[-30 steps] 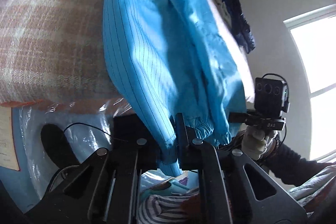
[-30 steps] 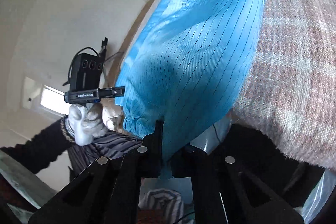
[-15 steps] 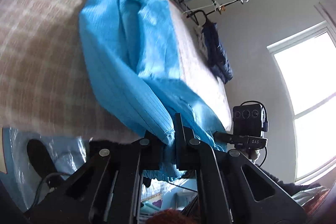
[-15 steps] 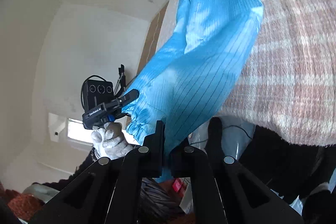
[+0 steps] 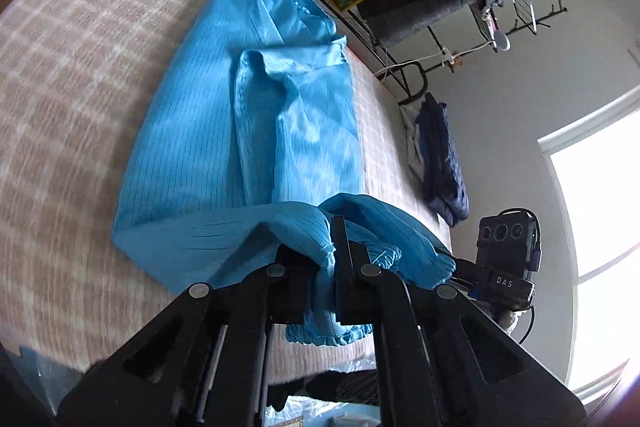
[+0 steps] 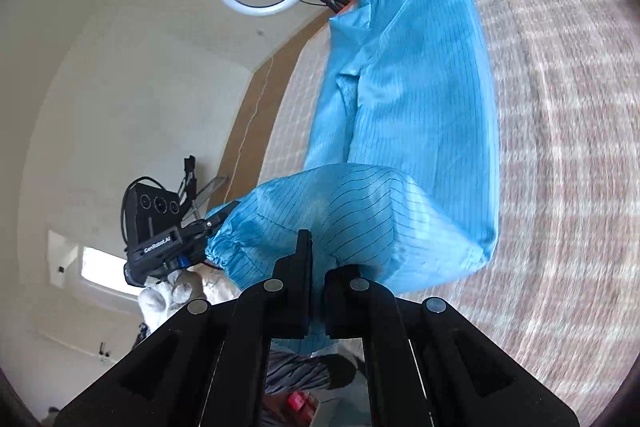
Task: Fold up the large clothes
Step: 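Fold the coat hem over toward the collar with both tools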
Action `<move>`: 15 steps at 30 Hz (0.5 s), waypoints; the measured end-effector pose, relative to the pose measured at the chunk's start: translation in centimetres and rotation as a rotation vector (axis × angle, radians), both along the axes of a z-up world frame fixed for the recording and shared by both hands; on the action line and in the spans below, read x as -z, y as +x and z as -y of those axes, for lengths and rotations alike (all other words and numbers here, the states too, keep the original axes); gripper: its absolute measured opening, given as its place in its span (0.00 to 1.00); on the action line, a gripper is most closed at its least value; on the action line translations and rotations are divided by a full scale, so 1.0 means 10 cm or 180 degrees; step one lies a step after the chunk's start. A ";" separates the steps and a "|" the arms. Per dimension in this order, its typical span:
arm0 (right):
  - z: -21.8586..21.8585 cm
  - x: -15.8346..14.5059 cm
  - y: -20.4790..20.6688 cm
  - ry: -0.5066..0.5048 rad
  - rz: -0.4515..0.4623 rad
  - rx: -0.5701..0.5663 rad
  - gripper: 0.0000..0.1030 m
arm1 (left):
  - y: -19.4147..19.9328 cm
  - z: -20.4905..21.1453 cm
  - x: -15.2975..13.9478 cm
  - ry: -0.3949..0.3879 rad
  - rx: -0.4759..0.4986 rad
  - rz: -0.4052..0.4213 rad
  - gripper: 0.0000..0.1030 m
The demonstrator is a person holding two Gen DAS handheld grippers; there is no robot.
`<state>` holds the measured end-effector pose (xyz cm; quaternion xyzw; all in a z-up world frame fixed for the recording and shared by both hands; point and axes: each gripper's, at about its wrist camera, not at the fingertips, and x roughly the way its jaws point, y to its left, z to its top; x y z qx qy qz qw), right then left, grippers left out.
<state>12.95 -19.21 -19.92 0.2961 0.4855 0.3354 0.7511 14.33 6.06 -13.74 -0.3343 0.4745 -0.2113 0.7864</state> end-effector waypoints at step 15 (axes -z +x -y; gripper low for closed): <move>0.09 0.23 0.93 -0.0211 -0.0342 0.0288 0.08 | 0.67 0.05 0.35 0.0202 -0.0150 -0.0208 0.12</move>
